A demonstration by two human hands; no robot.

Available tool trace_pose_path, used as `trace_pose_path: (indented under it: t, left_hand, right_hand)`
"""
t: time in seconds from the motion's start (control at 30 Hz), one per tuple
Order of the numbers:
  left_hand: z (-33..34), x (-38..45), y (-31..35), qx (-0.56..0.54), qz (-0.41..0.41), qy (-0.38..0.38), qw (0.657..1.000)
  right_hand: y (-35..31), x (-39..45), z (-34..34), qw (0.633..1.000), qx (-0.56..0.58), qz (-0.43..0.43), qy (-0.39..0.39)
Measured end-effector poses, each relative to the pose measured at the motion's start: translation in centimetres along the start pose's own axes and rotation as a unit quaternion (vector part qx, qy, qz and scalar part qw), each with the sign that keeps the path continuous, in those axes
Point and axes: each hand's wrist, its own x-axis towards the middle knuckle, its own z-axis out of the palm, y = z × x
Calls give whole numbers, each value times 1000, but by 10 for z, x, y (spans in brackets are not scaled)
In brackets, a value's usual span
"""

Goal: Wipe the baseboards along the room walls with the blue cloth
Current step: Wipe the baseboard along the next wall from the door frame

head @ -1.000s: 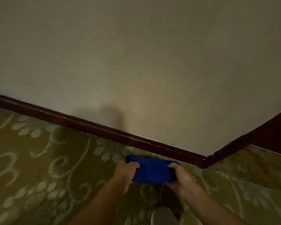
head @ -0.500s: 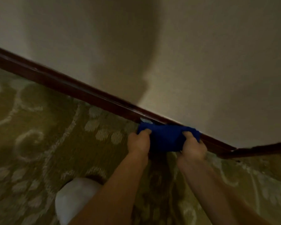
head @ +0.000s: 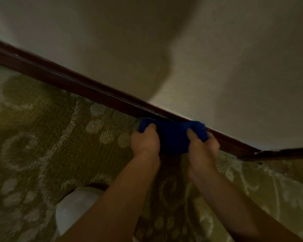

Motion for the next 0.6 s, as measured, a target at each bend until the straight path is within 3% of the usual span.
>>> trace_pose_path:
  t: [0.1,0.23,0.4,0.6]
  left_hand:
    - [-11,0,3,-5,-3,-25,1000]
    - [-37,17,17,-84,-6,56,995]
    - [-41,18,15,-75,25,59,995]
    - [-36,10,18,-21,1,-15,1000]
  right_hand:
    - [-4,2,9,1000,-4,-1,21]
    - [-3,-22,69,996,-19,-29,-80]
    - [1,-22,70,992,-32,-52,-114]
    - [3,-3,30,998,-39,-39,-31]
